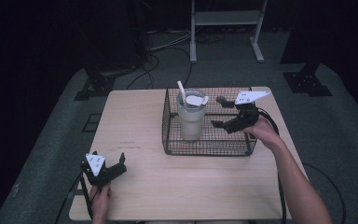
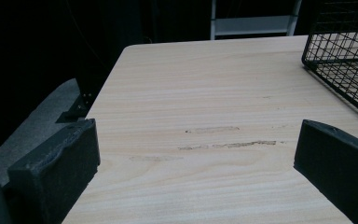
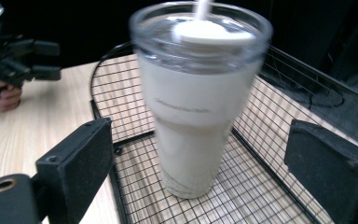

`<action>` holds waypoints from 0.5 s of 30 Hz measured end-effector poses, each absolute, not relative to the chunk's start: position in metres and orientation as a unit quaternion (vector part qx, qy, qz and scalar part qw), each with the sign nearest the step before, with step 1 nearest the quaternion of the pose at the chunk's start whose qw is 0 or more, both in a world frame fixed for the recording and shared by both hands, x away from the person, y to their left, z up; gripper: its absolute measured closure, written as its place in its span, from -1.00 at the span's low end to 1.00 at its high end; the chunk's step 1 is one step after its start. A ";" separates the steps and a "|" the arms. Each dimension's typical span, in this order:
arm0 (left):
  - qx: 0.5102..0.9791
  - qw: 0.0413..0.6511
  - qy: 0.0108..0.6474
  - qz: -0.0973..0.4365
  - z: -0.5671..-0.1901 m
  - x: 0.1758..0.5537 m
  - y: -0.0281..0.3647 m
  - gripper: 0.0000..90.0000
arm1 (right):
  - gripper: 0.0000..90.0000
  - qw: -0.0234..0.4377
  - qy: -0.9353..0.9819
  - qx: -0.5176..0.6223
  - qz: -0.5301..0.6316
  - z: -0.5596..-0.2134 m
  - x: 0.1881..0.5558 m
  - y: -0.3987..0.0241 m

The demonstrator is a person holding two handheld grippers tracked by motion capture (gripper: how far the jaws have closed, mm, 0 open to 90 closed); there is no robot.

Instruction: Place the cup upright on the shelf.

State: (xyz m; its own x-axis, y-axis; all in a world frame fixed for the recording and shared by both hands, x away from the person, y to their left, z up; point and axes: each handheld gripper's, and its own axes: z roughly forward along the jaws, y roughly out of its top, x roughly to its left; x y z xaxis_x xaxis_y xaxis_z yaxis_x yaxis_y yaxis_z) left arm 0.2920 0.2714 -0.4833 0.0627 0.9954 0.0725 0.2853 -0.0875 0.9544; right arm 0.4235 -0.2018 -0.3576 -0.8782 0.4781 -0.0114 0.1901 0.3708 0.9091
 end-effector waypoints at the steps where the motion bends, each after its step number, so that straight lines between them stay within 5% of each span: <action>1: 0.600 0.414 0.534 0.429 -0.483 0.292 0.271 -1.00 | -0.84 0.138 0.818 0.201 0.520 -0.357 0.422 -0.200; 15: 0.600 0.416 0.533 0.428 -0.483 0.292 0.271 -1.00 | -0.84 0.141 0.827 0.197 0.508 -0.362 0.401 -0.203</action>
State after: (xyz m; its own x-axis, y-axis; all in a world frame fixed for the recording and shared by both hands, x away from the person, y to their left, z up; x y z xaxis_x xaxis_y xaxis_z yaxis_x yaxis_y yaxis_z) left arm 0.2917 0.2707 -0.4834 0.0651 0.9954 0.0704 0.2824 -0.0861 0.9554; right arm 0.4005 -0.2028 -0.3620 -0.8828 0.4687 -0.0331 0.1822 0.4065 0.8953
